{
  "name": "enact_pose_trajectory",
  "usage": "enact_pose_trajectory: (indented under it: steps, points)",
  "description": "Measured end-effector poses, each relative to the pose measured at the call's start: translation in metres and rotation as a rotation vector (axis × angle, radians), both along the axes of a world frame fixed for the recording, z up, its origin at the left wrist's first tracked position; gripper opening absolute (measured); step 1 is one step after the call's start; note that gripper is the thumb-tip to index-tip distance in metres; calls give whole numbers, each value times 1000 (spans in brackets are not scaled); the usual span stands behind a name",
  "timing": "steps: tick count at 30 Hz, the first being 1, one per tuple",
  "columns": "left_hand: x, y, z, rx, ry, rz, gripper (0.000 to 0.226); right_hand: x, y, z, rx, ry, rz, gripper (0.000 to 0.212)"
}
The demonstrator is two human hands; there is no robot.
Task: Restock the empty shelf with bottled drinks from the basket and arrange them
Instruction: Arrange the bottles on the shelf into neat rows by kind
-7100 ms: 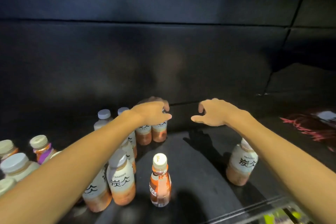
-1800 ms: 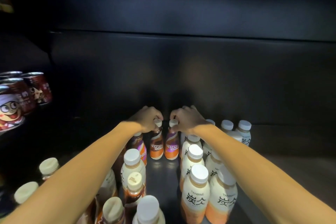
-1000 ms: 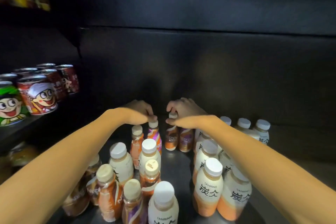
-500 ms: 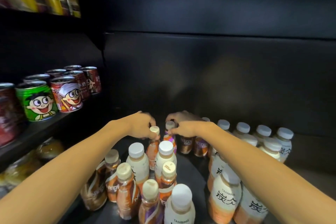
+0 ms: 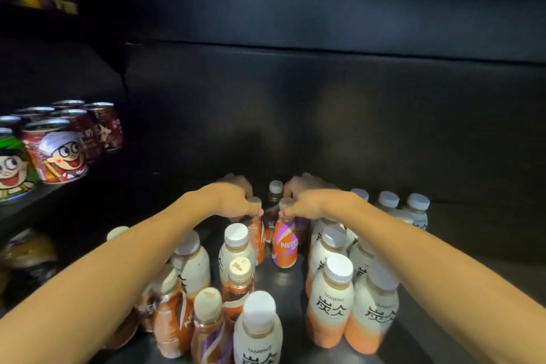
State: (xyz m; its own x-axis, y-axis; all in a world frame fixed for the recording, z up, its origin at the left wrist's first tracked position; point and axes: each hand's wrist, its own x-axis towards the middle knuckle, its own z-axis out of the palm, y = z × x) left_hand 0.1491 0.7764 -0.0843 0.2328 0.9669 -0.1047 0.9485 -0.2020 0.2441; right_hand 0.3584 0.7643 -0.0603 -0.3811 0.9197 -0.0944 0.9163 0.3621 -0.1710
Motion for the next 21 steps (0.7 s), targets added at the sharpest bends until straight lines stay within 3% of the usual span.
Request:
enact_pose_trajectory:
  steps: [10, 14, 18, 21]
  points:
    - [46, 5, 3, -4, -106, 81, 46, 25, -2, -1, 81, -42, -59, 24]
    - [43, 1, 4, -6, -49, 38, 52, 27, 1, -5, 64, -15, -70, 31]
    - [31, 1, 6, -19, -181, -83, 53, 32, 4, -5, 28, 48, -23, 46]
    - [31, 0, 7, -13, -193, -125, 40, 32, 7, -5, 6, 48, 5, 25]
